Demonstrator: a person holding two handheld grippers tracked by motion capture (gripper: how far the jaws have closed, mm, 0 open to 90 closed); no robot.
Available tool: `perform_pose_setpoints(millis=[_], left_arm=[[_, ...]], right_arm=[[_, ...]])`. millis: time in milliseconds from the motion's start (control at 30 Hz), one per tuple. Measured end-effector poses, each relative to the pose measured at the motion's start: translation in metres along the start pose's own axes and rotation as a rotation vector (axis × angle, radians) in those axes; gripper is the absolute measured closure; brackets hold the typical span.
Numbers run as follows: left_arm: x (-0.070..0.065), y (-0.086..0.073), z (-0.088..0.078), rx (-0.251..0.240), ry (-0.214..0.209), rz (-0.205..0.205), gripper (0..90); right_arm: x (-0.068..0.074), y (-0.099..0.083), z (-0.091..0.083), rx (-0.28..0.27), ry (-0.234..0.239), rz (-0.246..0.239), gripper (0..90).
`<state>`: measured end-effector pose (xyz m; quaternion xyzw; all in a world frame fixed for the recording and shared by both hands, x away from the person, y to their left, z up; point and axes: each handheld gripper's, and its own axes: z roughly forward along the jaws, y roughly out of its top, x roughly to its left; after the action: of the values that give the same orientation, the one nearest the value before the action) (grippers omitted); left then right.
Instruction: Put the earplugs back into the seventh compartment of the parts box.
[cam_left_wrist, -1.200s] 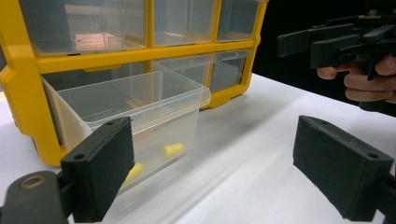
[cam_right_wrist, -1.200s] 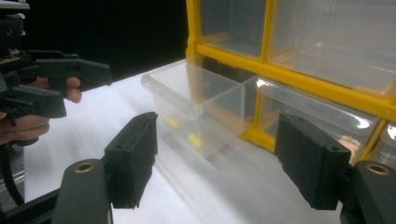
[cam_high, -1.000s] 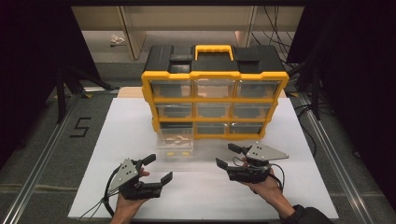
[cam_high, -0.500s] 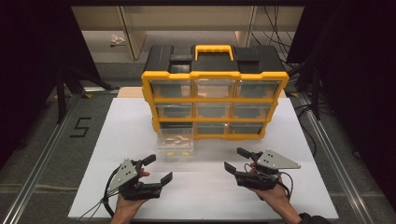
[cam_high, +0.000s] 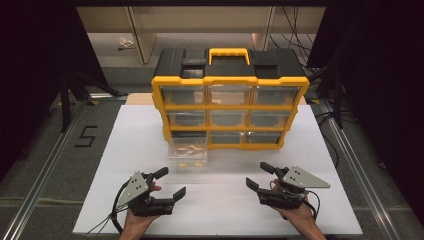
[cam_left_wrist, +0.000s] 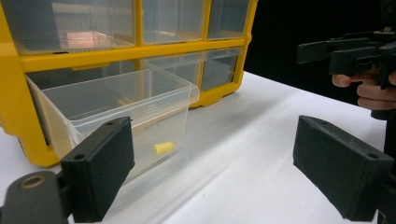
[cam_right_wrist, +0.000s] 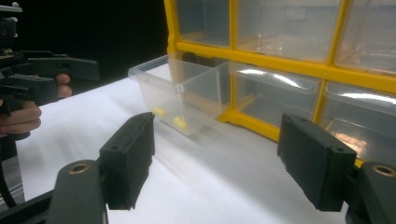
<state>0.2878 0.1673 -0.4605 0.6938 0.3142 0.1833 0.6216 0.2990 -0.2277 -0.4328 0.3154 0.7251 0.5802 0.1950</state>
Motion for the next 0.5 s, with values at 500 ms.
perform_pose_setpoints(millis=[500], left_arm=[[0.000,0.000,0.000,-0.001,-0.003,-0.003,12.2]], right_arm=[[0.003,-0.012,-0.013,-0.021,-0.024,-0.009,25.7]])
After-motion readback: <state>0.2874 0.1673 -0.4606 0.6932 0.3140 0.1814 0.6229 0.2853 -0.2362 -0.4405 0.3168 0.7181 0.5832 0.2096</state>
